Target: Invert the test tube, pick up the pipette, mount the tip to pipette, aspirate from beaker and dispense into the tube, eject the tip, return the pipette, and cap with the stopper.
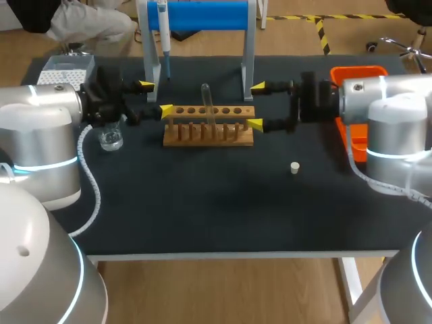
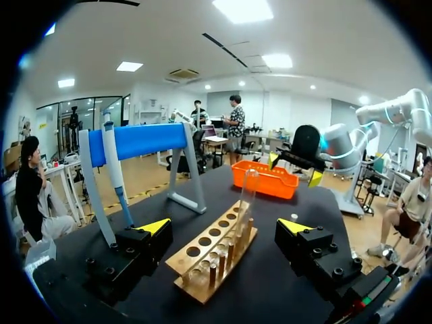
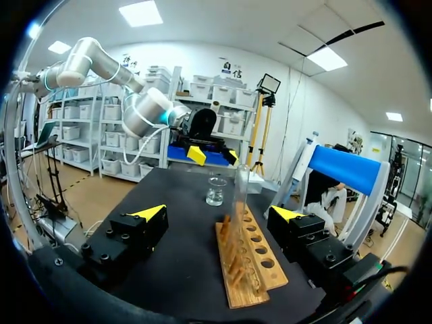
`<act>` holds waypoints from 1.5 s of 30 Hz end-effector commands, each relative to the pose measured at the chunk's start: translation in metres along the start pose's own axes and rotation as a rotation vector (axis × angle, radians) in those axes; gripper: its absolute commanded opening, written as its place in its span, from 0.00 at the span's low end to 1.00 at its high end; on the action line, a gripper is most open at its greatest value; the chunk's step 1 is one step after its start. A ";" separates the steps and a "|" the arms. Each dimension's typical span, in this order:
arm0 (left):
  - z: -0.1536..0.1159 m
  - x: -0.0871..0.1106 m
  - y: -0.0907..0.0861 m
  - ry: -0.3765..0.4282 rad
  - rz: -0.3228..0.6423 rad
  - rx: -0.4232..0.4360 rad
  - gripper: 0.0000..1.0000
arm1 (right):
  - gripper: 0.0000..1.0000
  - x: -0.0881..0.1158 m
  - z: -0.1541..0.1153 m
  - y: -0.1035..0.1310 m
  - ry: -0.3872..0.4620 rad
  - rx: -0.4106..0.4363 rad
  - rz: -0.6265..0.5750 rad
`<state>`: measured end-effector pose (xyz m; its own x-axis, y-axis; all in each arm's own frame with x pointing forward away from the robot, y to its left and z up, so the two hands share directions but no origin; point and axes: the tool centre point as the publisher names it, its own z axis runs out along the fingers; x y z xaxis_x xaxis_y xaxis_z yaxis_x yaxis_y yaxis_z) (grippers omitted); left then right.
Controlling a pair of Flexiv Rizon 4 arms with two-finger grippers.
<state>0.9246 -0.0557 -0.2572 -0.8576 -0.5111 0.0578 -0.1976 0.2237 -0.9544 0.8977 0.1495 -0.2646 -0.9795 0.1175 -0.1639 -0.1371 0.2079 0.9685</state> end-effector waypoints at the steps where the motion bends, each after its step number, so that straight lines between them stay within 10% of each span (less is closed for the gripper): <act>1: 0.001 0.000 0.001 -0.002 0.001 0.003 1.00 | 1.00 -0.009 0.021 -0.006 -0.002 -0.003 -0.018; 39: 0.001 0.000 0.001 -0.002 0.001 0.003 1.00 | 1.00 -0.036 0.118 -0.010 0.054 -0.034 -0.047; 45: 0.001 0.000 0.001 -0.002 0.001 0.003 1.00 | 0.48 -0.036 0.122 -0.012 0.048 -0.035 -0.038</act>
<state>0.9249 -0.0554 -0.2581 -0.8580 -0.5105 0.0578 -0.1961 0.2214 -0.9553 0.9518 0.2578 -0.2903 -0.9797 0.0598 -0.1914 -0.1780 0.1798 0.9675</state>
